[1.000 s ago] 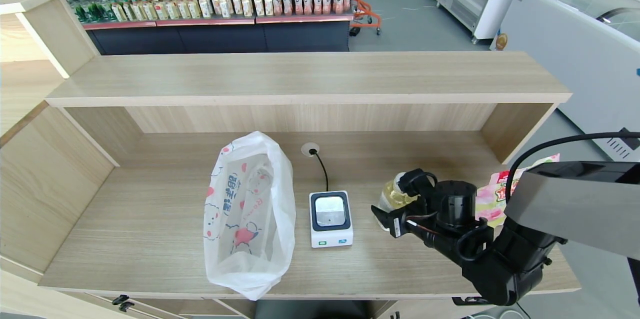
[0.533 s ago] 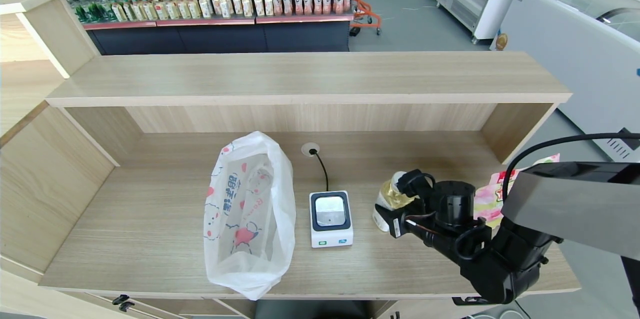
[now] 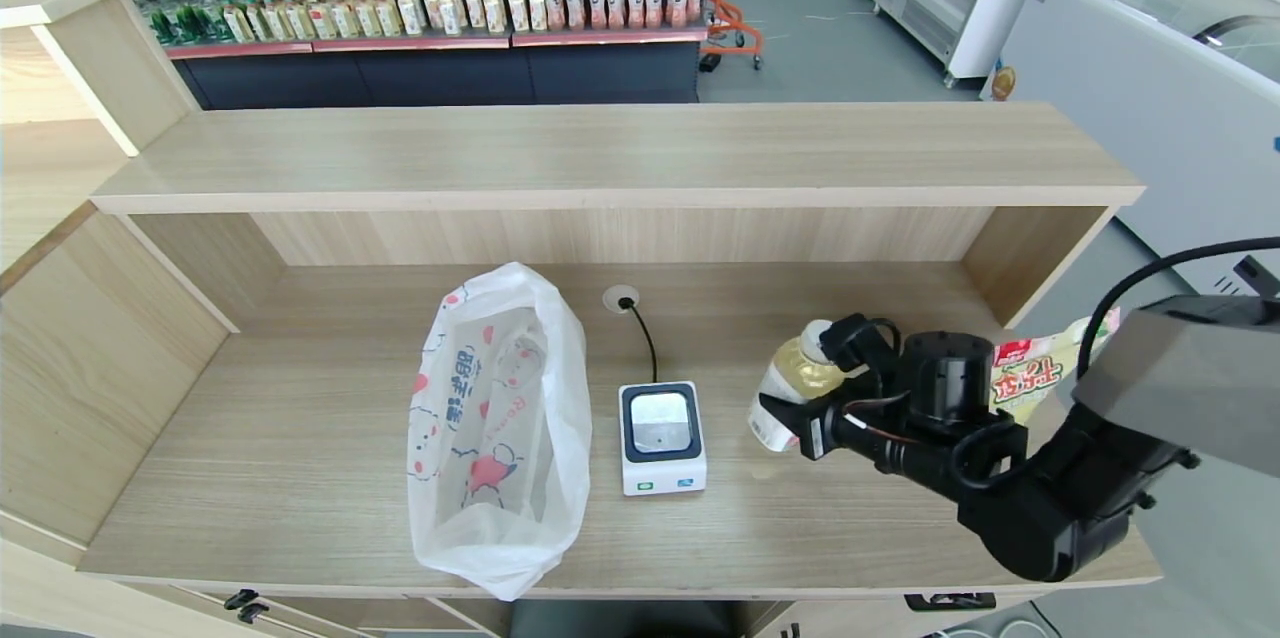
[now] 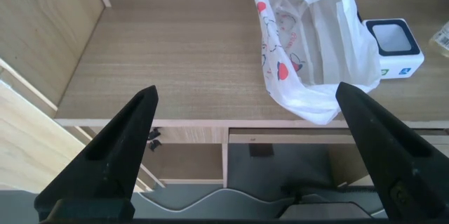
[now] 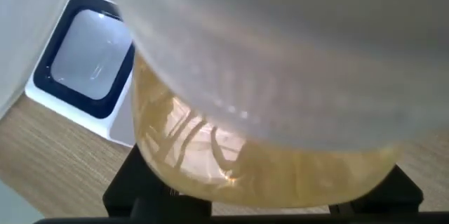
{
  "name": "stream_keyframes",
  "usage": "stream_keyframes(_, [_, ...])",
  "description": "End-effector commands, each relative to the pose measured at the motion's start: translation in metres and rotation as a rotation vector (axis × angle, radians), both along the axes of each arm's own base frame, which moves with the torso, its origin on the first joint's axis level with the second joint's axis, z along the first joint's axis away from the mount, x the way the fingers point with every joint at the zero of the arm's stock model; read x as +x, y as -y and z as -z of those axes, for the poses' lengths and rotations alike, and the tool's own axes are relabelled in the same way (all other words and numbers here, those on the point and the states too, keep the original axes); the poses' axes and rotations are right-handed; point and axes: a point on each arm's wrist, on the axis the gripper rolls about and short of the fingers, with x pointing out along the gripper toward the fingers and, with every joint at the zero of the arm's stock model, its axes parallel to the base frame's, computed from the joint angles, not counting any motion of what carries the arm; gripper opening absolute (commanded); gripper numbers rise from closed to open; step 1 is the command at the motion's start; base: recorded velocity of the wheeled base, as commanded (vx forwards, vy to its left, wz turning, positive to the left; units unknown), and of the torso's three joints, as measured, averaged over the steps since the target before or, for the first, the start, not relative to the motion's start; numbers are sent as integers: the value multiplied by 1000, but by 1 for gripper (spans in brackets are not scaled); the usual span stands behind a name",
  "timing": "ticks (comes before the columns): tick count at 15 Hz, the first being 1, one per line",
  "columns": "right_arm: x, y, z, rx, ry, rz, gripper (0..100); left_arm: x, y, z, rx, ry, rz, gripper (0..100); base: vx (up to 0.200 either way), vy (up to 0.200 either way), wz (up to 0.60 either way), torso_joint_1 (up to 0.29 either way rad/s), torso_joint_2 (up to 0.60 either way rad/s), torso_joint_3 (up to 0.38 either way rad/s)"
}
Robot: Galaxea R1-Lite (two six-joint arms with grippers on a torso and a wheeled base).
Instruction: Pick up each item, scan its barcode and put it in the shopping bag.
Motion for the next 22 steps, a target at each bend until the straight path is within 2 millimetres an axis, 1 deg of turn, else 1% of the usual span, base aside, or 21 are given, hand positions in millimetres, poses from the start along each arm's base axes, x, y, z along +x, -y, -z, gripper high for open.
stream_keyframes(1, [-10,31,-50,68,42,-67,0,0,0,0,0,1,0,100,0,0,0,0,0,0])
stream_keyframes(2, [-20,37,-63,107,11,-132,0,0,0,0,0,1,0,100,0,0,0,0,0,0])
stream_keyframes(4, [-46,40,-80,177,-67,-249,0,0,0,0,0,1,0,100,0,0,0,0,0,0])
stream_keyframes(5, [-54,38,-82,187,-86,-288,0,0,0,0,0,1,0,100,0,0,0,0,0,0])
stream_keyframes(7, [-75,26,-88,205,-128,-437,0,0,0,0,0,1,0,100,0,0,0,0,0,0])
stream_keyframes(9, [-87,11,-91,227,-165,-505,0,0,0,0,0,1,0,100,0,0,0,0,0,0])
stream_keyframes(11, [-94,0,-92,234,-180,-549,0,0,0,0,0,1,0,100,0,0,0,0,0,0])
stream_keyframes(12, [-99,-11,-91,230,-186,-588,0,0,0,0,0,1,0,100,0,0,0,0,0,0])
stream_keyframes(13, [-100,-14,-92,229,-187,-605,0,0,0,0,0,1,0,100,0,0,0,0,0,0])
stream_keyframes(15, [-110,-31,-93,225,-191,-677,0,0,0,0,0,1,0,100,0,0,0,0,0,0])
stream_keyframes(17, [-118,-40,-92,221,-199,-721,0,0,0,0,0,1,0,100,0,0,0,0,0,0])
stream_keyframes(19, [-121,-45,-91,217,-200,-753,0,0,0,0,0,1,0,100,0,0,0,0,0,0])
stream_keyframes(21, [-127,-57,-99,224,-178,-807,0,0,0,0,0,1,0,100,0,0,0,0,0,0])
stream_keyframes(22, [-127,-59,-99,222,-175,-814,0,0,0,0,0,1,0,100,0,0,0,0,0,0])
